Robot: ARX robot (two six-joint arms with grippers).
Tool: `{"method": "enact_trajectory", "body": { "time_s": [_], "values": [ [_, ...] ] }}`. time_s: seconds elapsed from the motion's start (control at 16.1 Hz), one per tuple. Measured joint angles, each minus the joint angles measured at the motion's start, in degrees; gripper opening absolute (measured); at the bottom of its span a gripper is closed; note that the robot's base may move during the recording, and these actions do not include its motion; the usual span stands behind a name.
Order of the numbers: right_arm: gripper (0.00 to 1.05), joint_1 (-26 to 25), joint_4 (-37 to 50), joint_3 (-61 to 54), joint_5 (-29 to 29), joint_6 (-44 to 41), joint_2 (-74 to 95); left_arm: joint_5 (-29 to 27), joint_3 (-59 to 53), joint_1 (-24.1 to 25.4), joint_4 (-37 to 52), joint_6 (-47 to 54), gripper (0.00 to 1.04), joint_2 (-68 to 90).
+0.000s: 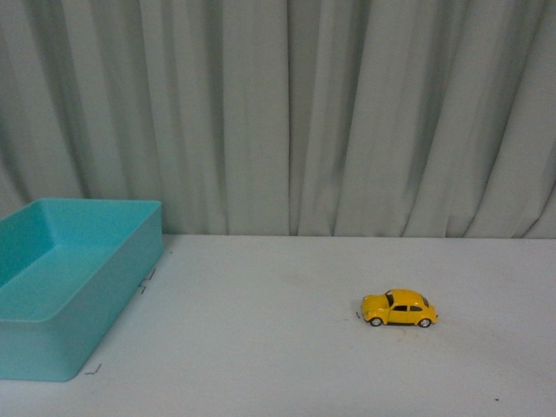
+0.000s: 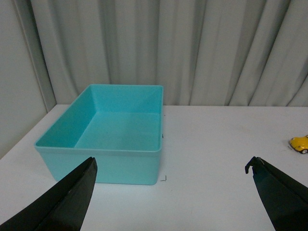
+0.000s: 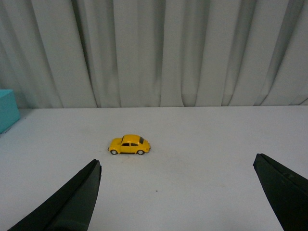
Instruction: Wind up and store yellow beetle toy
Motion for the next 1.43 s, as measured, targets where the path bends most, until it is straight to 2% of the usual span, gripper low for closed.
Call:
{"method": "enact_trajectory", "body": {
  "time_s": [1.43],
  "values": [
    [0.98, 0.0, 0.0, 0.0, 0.0, 0.0, 0.0, 0.0, 0.0, 0.0, 0.0, 0.0, 0.98, 0.0]
  ]
}}
